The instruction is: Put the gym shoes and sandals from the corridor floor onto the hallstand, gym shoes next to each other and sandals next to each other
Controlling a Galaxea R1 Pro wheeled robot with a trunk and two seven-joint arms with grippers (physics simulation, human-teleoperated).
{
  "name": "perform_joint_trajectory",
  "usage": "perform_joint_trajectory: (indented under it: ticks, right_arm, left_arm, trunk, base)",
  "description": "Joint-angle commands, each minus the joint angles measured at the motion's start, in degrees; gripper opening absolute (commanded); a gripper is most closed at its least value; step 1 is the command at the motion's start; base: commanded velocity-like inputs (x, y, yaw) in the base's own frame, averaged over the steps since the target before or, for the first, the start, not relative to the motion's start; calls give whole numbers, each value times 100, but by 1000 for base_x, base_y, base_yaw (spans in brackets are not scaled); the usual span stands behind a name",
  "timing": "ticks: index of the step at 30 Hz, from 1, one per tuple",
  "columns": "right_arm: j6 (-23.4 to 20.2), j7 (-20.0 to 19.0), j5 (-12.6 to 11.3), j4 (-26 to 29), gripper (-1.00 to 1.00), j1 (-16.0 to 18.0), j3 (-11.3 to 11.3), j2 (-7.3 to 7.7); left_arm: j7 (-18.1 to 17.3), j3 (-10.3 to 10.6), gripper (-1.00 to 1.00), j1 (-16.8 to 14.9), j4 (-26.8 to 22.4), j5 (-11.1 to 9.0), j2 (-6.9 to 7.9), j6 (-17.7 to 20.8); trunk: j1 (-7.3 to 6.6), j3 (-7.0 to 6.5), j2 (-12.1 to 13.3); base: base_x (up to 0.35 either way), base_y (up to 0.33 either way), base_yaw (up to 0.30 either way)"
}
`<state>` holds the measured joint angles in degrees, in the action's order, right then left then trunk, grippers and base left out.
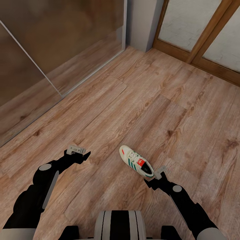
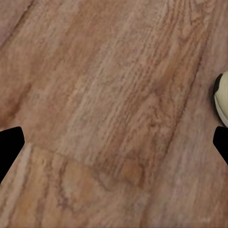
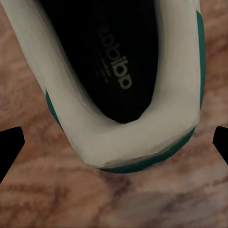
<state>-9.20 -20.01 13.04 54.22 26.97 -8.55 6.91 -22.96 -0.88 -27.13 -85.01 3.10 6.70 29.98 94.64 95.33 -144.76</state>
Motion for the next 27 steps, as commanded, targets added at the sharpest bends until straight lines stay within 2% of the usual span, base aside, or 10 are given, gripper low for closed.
perform_joint_trajectory:
  ticks: [1, 27]
  right_arm:
    - [-28, -20, 49, 14, 100, 1, -6, 2]
    - [-29, -29, 49, 10, 100, 1, -6, 3]
  left_arm:
    - [-42, -9, 100, -2, -7, 33, -2, 26]
    - [-42, -9, 100, -4, -7, 33, -2, 26]
  trunk:
    - [0, 3, -1]
    - [0, 3, -1]
  base:
    - [63, 0, 0]
    - [18, 6, 0]
